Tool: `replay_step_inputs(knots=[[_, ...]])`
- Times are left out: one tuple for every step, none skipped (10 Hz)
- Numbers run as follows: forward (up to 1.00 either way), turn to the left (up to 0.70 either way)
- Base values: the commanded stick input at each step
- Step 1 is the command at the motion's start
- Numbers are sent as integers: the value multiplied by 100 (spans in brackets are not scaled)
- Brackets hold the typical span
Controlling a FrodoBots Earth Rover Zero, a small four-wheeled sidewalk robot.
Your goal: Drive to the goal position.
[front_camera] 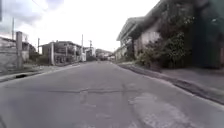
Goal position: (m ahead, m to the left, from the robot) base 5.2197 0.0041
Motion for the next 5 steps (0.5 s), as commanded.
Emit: replay_step_inputs(knots=[[100,-34],[100,-34],[100,-34],[100,-34],[100,-3]])
